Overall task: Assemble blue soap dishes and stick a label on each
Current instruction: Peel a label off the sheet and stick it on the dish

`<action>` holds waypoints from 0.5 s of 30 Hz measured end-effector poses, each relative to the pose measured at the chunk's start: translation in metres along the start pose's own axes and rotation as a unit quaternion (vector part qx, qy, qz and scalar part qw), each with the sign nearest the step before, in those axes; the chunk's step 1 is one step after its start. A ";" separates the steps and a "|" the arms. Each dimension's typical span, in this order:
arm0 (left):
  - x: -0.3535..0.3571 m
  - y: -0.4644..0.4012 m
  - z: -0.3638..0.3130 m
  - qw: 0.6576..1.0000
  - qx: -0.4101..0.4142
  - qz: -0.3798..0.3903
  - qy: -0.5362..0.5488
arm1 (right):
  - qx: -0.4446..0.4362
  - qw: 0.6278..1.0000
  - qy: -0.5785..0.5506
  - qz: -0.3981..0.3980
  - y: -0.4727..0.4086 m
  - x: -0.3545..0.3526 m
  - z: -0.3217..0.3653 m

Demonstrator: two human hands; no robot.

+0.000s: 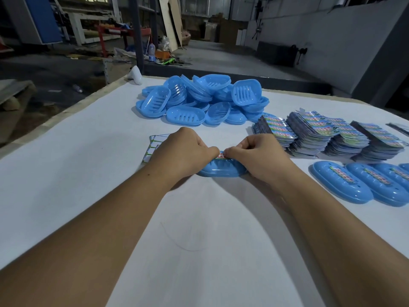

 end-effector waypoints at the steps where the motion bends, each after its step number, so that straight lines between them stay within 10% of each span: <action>1: 0.000 0.000 -0.001 1.000 0.002 0.000 -0.003 | -0.001 1.000 0.001 -0.001 0.000 0.000 0.000; 15: 0.000 0.001 -0.004 1.000 0.006 -0.002 -0.030 | -0.010 1.000 0.020 -0.001 -0.001 0.001 0.000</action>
Point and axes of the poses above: each hand's wrist, its own y-axis away from the middle knuckle, its own x-axis out of the palm, z = x × y, the point moved 1 cm from there along -y, towards the middle knuckle
